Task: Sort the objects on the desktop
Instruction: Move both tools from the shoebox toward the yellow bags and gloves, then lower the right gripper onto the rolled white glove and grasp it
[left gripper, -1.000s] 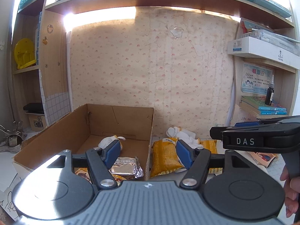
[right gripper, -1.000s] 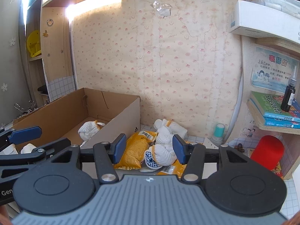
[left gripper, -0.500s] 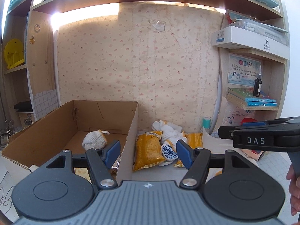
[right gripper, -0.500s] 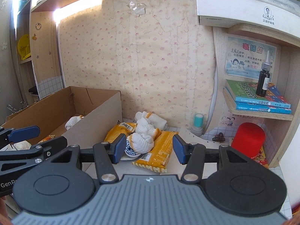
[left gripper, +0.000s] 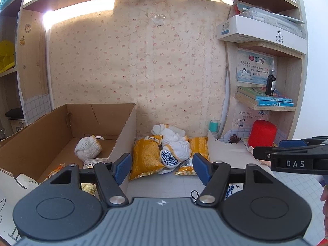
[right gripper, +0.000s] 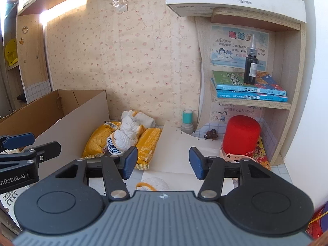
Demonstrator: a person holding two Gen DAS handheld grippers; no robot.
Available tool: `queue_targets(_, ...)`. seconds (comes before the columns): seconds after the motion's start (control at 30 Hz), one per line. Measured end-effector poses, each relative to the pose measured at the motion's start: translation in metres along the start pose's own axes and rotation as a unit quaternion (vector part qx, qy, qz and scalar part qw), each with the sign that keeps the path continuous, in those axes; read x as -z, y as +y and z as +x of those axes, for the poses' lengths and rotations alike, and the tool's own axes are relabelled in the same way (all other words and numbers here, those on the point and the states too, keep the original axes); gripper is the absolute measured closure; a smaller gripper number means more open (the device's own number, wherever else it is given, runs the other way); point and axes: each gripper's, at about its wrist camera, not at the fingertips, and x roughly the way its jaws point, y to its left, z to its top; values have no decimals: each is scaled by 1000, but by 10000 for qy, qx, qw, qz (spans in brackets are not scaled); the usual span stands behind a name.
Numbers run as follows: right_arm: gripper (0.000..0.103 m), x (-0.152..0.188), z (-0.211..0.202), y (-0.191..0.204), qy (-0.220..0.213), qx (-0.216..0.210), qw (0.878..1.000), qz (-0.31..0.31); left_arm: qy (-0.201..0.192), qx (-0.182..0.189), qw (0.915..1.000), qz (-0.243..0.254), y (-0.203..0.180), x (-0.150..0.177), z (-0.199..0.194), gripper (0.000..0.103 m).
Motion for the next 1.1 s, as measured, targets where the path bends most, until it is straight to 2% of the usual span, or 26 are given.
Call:
queue_targets(0.03, 42, 3, 0, -3, 21, 20, 10000, 18, 11, 5, 10000, 7, -1, 1, 1, 34)
queue_targets(0.1, 38, 8, 0, -6, 49, 64, 10000, 23, 37, 1, 10000, 3, -1, 2, 3, 34)
queue_targets(0.5, 37, 37, 30, -4, 506, 3, 9987, 71, 184, -34, 9998, -38, 4, 9, 13, 34)
queue_targets(0.73, 25, 48, 46, 4, 698, -49, 9975, 33, 176, -46, 9998, 32, 5, 14, 14, 34)
queue_targets(1.1, 24, 55, 71, 10, 928, -104, 9956, 25, 23, 90, 9997, 237, -1, 19, 12, 34)
